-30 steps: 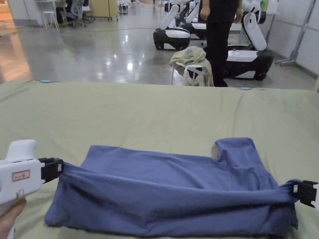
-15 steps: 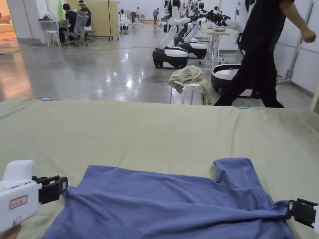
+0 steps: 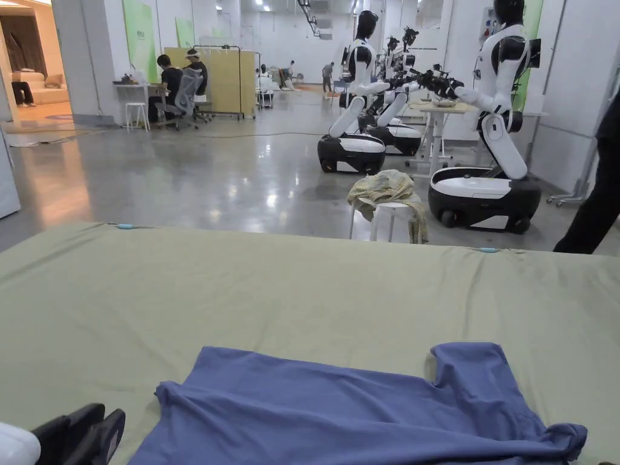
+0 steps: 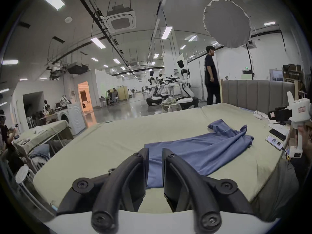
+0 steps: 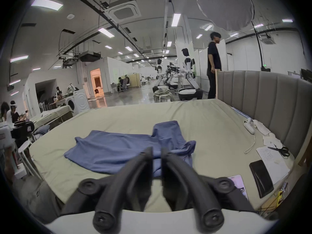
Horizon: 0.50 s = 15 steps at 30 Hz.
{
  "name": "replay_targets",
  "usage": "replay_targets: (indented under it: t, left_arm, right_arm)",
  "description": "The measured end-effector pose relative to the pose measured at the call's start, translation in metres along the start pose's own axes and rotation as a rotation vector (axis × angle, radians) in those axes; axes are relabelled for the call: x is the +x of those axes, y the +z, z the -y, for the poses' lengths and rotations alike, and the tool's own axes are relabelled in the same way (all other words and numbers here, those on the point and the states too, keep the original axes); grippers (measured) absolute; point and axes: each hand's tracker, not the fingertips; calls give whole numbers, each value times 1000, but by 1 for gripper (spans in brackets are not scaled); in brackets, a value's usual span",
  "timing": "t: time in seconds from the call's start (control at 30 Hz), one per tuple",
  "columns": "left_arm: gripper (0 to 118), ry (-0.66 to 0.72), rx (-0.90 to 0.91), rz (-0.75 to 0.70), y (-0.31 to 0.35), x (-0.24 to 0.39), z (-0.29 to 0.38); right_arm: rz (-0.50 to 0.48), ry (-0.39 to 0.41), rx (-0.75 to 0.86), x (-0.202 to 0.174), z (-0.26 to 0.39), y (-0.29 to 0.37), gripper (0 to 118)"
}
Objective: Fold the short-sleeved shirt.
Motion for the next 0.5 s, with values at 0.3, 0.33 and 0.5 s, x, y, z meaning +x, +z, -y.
replay_targets:
  t: [0.3, 0.33, 0.5]
  left_arm:
    - [2, 187, -35, 53, 6, -12, 17]
    - [2, 179, -26, 51, 5, -12, 19]
    - [3, 236, -109, 95, -30, -29, 23]
  right_arm:
    - [-41, 60, -13, -30, 1, 3, 0]
    - [-46, 61, -18, -30, 0, 1, 0]
    - [-71, 30, -29, -27, 2, -2, 0]
